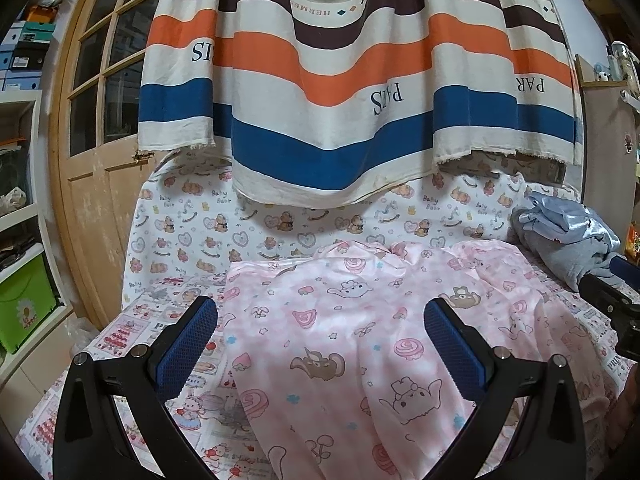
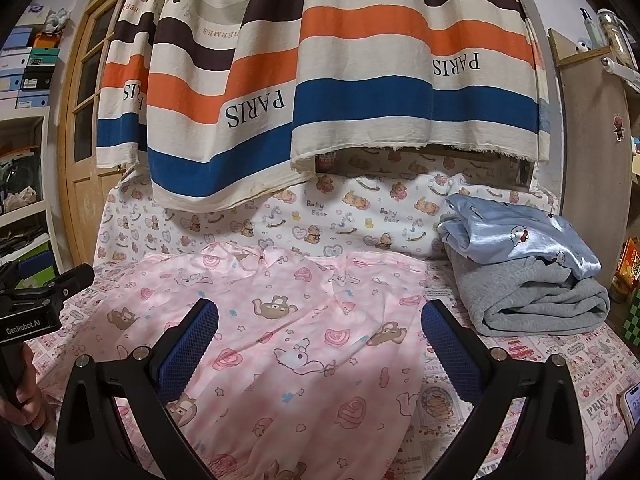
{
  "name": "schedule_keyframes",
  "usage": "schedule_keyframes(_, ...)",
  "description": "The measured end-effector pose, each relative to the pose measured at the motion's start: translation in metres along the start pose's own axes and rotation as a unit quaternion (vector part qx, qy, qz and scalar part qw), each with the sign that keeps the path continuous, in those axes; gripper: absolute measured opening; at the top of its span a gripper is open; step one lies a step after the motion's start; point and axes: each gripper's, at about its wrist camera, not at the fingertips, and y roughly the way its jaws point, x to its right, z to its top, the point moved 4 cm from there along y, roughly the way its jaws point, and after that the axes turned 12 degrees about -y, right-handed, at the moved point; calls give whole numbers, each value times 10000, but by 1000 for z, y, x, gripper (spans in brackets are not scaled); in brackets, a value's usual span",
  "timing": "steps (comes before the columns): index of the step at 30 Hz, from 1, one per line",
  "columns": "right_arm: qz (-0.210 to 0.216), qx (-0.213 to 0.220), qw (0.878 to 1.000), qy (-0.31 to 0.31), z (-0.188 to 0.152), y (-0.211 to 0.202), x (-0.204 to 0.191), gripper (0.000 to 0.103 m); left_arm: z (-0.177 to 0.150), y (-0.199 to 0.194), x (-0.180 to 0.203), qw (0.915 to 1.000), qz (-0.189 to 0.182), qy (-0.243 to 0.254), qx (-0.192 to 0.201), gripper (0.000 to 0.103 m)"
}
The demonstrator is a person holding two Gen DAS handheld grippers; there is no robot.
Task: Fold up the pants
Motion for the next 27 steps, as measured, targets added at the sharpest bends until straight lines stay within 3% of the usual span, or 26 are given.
schedule_keyframes(6, 5, 4, 10000, 0, 0, 0, -1, 102, 1, 1, -3, 9998, 167, -36, -75, 103)
schedule_keyframes(27, 1, 15, 10000, 2, -1, 0, 0, 102, 1, 2, 2, 9999, 130, 11, -65, 103)
